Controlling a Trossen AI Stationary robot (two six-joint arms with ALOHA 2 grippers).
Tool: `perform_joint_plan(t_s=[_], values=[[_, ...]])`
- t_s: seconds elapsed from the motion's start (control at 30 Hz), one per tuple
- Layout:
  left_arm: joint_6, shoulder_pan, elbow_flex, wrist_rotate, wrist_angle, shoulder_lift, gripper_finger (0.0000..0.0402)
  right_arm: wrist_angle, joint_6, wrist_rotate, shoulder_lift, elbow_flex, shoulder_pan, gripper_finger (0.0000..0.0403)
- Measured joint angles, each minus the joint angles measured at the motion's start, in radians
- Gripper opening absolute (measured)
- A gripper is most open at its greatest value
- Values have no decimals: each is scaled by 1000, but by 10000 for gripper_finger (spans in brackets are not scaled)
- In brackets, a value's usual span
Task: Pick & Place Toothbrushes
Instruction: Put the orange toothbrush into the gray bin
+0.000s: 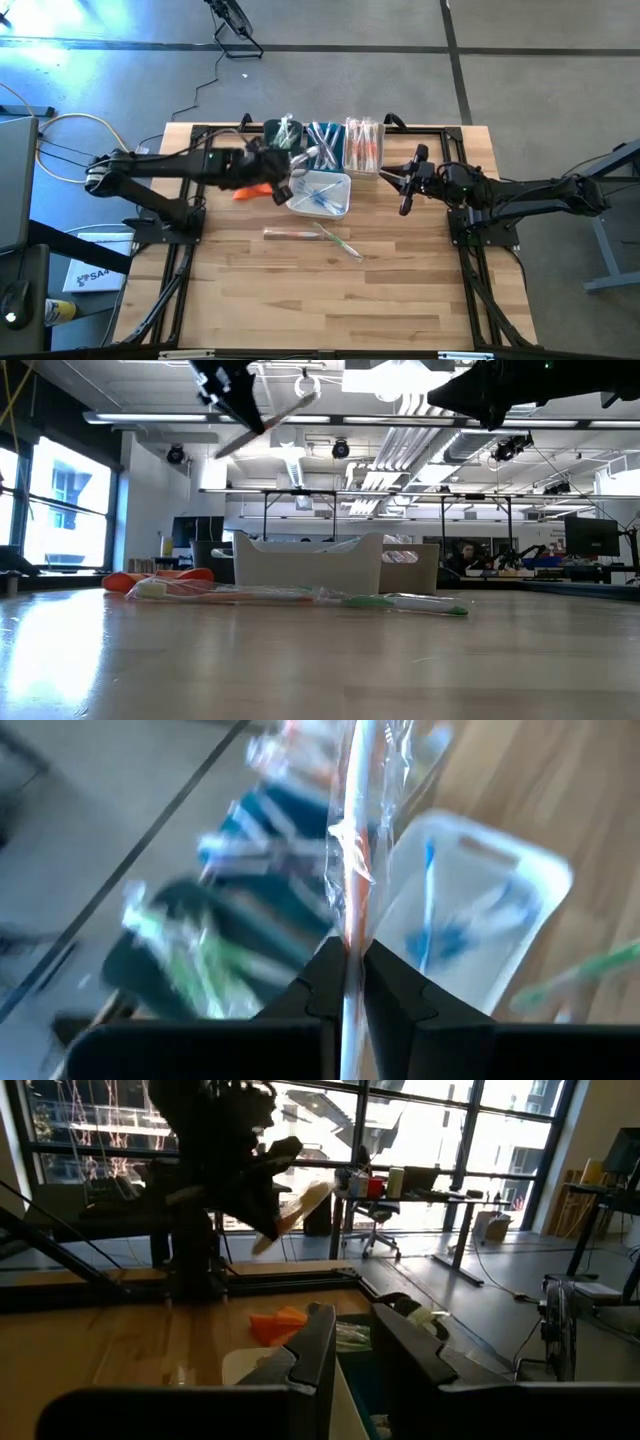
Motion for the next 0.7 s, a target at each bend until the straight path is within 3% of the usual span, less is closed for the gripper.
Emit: perform_joint_plan(t_s=[0.13, 0.37, 0.53, 0.7], values=[[150, 82, -3, 174, 162, 0, 19, -15, 72, 0, 0, 0, 0, 58], [309, 184, -117, 541, 413, 0, 19, -62, 243, -5, 0, 0, 1, 58], [362, 226, -186, 649, 495, 0, 19, -68, 335, -7, 0, 0, 1, 58], [385, 258, -209, 657, 509, 1, 19, -68, 382, -5, 0, 0, 1, 58]])
